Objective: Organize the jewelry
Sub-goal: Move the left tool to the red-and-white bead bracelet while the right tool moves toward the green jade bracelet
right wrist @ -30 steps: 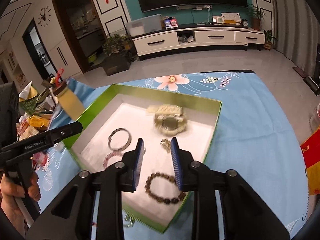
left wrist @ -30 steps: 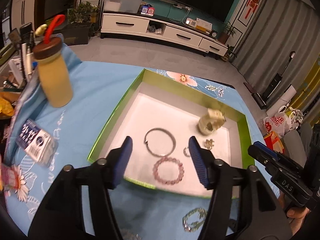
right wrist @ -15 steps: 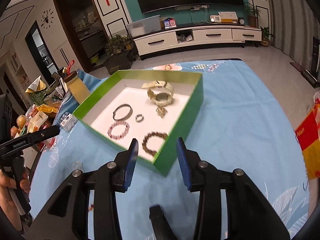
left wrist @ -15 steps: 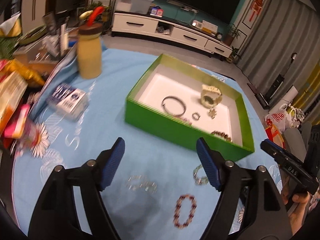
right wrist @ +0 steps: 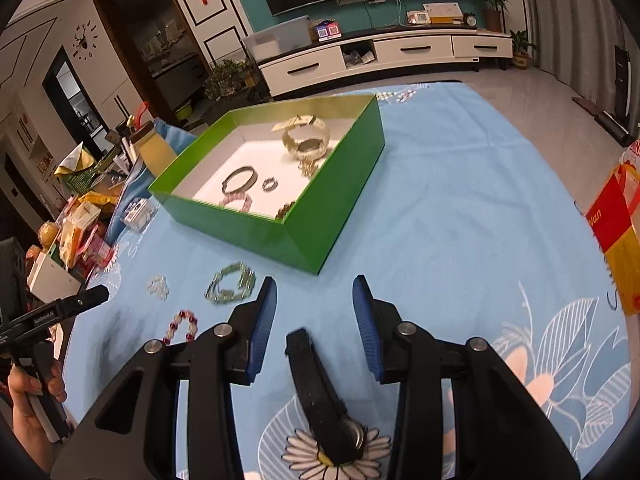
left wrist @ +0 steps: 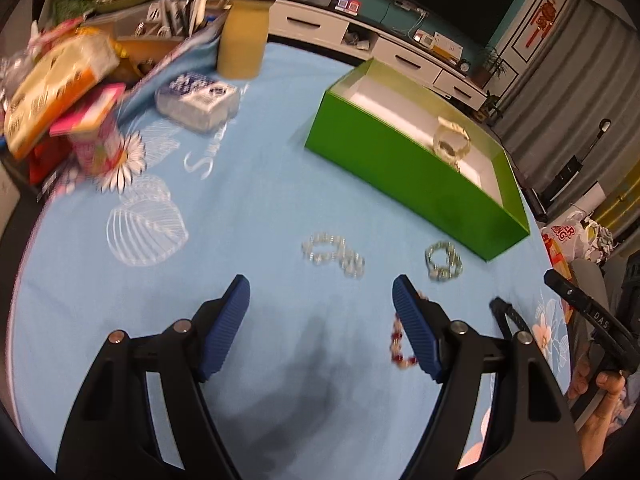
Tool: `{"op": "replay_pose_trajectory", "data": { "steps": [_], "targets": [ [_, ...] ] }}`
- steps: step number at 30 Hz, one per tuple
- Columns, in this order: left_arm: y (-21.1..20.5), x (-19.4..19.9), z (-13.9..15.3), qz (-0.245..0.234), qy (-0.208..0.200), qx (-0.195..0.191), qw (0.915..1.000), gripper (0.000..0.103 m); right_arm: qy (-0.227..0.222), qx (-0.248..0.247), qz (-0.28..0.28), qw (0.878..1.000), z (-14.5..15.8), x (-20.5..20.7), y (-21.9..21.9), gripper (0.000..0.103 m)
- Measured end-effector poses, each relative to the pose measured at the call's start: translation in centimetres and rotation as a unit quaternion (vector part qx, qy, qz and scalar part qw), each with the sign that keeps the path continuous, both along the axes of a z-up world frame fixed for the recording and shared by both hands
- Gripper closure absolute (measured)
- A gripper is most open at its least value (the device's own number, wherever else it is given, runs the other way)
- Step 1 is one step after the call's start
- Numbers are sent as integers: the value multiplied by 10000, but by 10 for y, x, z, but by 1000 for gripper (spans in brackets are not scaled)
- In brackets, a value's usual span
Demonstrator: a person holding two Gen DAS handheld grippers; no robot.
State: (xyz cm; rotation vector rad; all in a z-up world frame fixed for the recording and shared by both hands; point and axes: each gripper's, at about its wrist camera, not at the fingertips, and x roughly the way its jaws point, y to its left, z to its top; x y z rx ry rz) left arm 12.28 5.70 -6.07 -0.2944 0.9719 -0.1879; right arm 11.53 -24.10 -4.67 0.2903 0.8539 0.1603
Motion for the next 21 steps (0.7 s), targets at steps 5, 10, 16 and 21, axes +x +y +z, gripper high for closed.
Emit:
{"op": "replay_pose_trajectory", "data": {
  "steps": [5,10,16,21],
  "targets": [
    [9,-14,-11,123,127,-269,9995,28,54,72,157,9998,-8,-15,5,63],
    [1,-26,-14,-55,139,-238,9996,28,-40,183,408,9990,-9,-28,10,63],
    [-33,-35,-22,-589,102,-13,9982,29,-30,327,779,9964,-14,-36,28,63],
    [-59,-31,-29,-869,87,201,9960,34,-2,324,928,9952,-19,-37,39,63]
  ]
}}
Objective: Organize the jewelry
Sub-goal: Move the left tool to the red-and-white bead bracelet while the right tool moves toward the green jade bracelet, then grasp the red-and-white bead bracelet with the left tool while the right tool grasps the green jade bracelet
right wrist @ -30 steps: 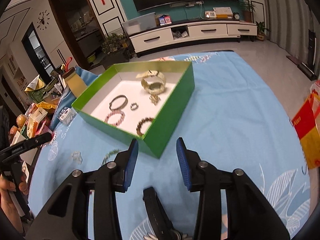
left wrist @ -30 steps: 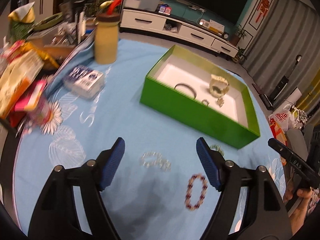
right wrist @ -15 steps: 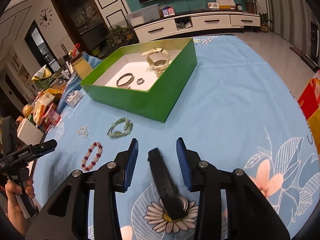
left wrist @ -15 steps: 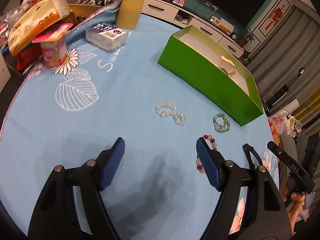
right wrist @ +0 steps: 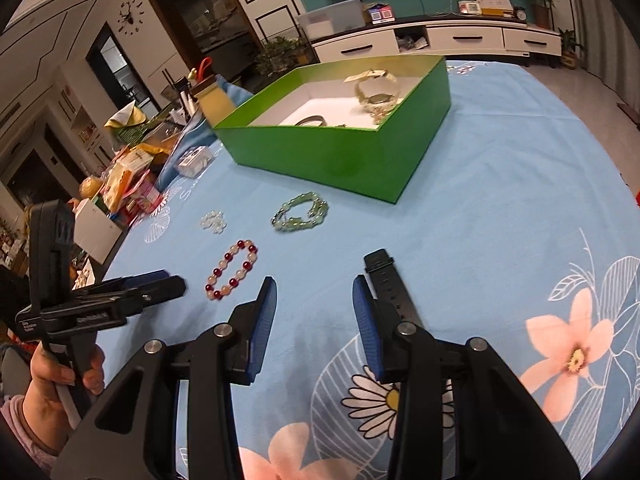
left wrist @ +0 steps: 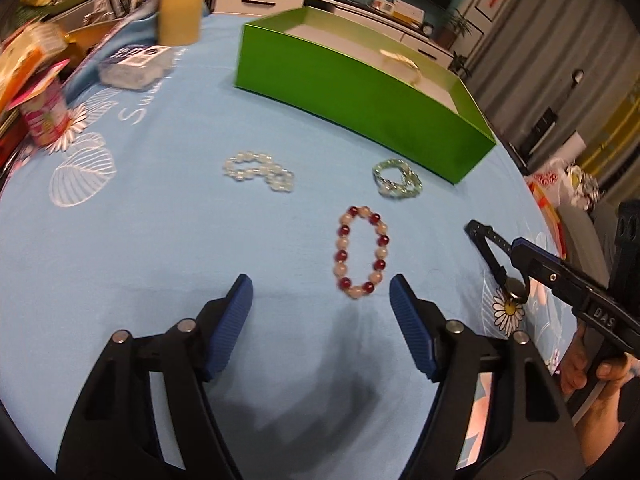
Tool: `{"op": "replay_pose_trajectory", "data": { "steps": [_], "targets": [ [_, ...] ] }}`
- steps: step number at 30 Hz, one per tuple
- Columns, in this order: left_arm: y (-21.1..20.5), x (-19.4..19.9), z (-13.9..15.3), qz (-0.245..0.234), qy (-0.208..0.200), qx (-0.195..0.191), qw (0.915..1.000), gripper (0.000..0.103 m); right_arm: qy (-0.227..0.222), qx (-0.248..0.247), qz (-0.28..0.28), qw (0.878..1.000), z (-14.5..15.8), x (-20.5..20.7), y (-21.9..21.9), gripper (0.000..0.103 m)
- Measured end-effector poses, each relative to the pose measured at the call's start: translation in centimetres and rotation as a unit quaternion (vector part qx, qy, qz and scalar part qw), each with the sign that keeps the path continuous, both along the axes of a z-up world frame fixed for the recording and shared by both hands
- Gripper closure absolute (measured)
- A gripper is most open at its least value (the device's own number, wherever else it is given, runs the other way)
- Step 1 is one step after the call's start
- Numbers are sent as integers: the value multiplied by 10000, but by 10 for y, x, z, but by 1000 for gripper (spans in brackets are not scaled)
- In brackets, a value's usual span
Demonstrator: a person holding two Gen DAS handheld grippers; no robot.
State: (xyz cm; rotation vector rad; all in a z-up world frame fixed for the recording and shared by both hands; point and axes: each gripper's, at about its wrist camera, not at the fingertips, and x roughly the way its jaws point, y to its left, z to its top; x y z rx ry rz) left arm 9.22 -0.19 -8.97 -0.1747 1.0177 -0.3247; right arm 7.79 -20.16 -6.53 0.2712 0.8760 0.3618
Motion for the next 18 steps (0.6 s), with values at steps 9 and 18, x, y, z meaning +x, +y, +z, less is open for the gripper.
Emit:
{"op": "replay_pose_trajectory", "data": {
  "steps": [9,18],
  "targets": [
    [-27,13,-11,-169,-289,614,9976,59,-19,-17,38,10000,-2,1,4,63],
    [-34,9,-16,-451,-674,944,9922,96,-6,-156,83,9998,-6,13,14,63]
  ]
}}
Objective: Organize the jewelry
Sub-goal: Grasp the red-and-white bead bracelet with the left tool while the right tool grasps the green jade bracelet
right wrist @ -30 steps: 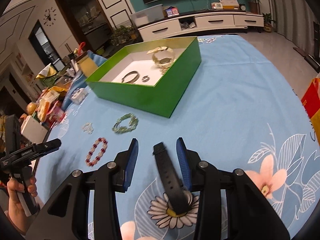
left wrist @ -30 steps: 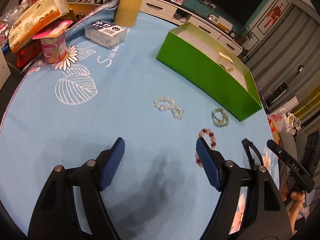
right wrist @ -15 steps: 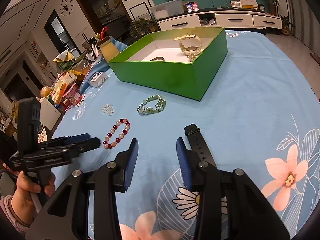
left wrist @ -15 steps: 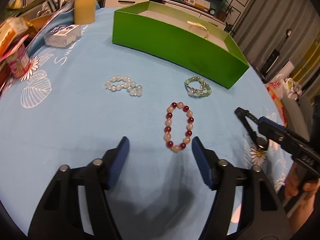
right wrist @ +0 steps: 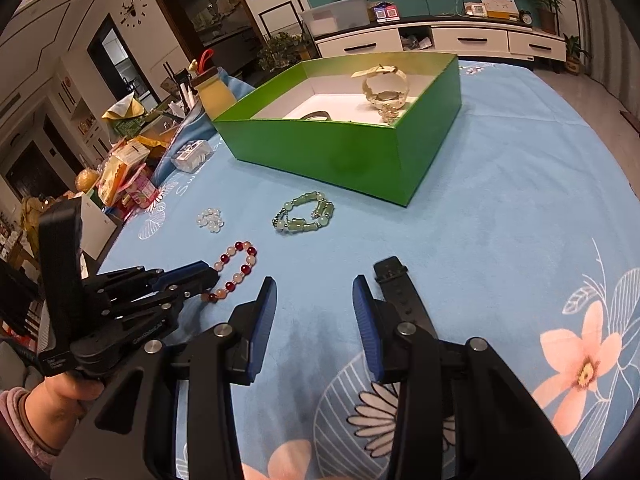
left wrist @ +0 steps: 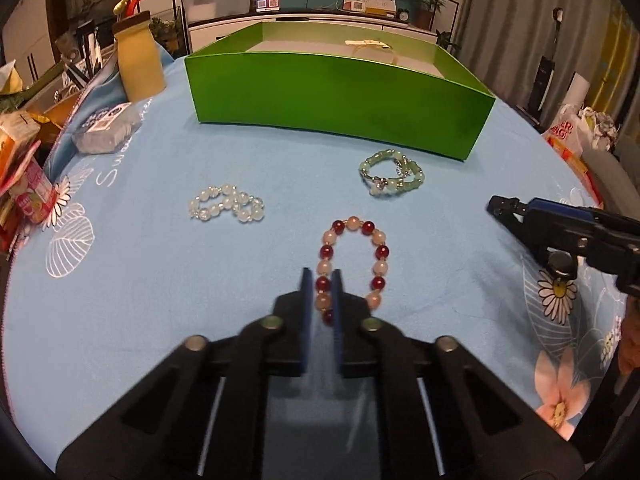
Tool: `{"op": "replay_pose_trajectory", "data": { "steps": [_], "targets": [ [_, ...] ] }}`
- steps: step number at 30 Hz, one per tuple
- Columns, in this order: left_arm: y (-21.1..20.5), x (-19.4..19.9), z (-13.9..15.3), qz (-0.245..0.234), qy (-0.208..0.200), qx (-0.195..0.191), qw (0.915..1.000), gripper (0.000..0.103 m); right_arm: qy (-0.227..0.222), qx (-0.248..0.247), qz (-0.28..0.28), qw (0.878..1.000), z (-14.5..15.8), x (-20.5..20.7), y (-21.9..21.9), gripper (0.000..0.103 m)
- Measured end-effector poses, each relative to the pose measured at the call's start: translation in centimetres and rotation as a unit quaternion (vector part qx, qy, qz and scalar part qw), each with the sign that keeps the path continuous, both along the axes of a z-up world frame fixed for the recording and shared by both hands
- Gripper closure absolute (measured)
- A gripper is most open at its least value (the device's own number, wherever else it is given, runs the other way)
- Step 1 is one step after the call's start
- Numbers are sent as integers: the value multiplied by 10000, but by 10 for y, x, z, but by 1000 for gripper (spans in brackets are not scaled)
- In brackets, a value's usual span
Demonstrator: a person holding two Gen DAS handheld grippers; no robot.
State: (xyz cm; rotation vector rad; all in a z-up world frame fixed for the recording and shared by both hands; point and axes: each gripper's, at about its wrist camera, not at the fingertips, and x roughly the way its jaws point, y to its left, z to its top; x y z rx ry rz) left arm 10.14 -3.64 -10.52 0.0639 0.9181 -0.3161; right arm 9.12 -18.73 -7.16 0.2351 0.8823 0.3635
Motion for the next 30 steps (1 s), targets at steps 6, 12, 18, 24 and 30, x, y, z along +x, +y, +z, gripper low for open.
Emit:
{"op": "replay_pose_trajectory", "data": {
  "steps": [6,12,18,24,30],
  "targets": [
    [35,7,4,328,401,-1162,9919,96,-89,-286,204,9993,1,11,18,63],
    [68,6,28,590,220,-1709,9833,96,-146,-516,432,9976,2,29,36,63],
    [84,9,42,693,151,-1969,9778,96,-167,-871,629,9941,-2,55,59,63],
    [96,10,45,765,136,-2100,9746,96,-290,-1452,933,9846,-10,71,87,63],
    [101,10,45,786,143,-2136,9736,96,-234,-1998,1074,9736,-26,83,102,72]
  ]
}}
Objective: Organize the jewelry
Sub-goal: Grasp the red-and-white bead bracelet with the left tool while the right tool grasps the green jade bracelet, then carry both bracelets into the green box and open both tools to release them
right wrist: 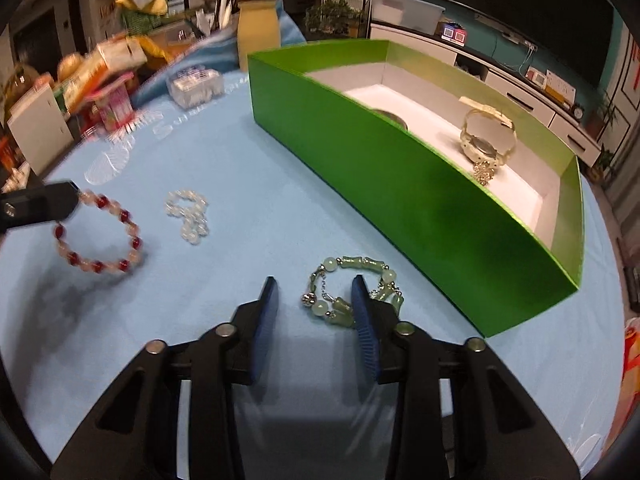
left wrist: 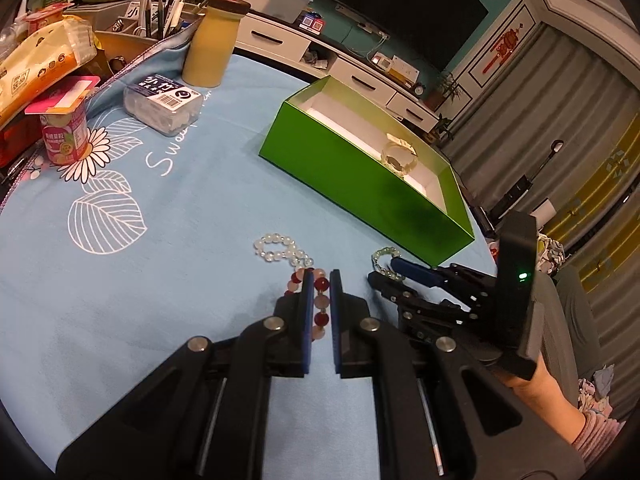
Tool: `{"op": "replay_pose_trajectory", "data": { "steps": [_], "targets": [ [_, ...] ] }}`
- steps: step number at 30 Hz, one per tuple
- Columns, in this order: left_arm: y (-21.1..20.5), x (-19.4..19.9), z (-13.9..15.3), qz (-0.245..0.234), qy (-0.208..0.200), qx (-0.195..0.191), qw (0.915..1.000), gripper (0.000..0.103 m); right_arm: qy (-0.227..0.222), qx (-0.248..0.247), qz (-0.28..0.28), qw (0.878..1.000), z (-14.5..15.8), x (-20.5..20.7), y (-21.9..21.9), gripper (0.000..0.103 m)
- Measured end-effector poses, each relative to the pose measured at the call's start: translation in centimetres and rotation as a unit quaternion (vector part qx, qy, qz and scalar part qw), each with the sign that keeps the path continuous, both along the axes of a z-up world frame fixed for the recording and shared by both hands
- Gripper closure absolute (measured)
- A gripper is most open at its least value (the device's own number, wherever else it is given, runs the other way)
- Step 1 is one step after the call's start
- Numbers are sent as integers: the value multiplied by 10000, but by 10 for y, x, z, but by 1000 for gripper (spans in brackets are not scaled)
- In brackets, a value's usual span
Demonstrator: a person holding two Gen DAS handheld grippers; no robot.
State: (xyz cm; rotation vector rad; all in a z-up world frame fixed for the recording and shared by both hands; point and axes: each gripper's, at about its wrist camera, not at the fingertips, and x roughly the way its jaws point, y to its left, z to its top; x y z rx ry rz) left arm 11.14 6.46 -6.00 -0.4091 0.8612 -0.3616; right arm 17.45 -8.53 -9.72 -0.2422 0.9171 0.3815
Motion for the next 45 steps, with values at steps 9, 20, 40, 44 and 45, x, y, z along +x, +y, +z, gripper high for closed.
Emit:
{"op": "replay_pose_trajectory", "data": {
  "steps": [9,20,40,44,45],
  "targets": [
    [-1,-2,2,-22,-10,18,10000,96,217,1060,-367,9935,16,0,-31,95],
    [-7,-8,23,-88,-210,-19,9997,96,536,3550,-631,9312,65,-24,-103,95],
    [-27,18,71,-207,-516,91,9984,96,-243,3570,-902,9294,110,-37,-153,95],
    [-31,36,83,-225,-554,58,9982,96,-357,3544,-931,9298,118,-29,-159,95],
    [-32,42,85,-229,-546,17,9982,96,-378,3536,-933,9300,119,-29,-159,95]
  ]
}}
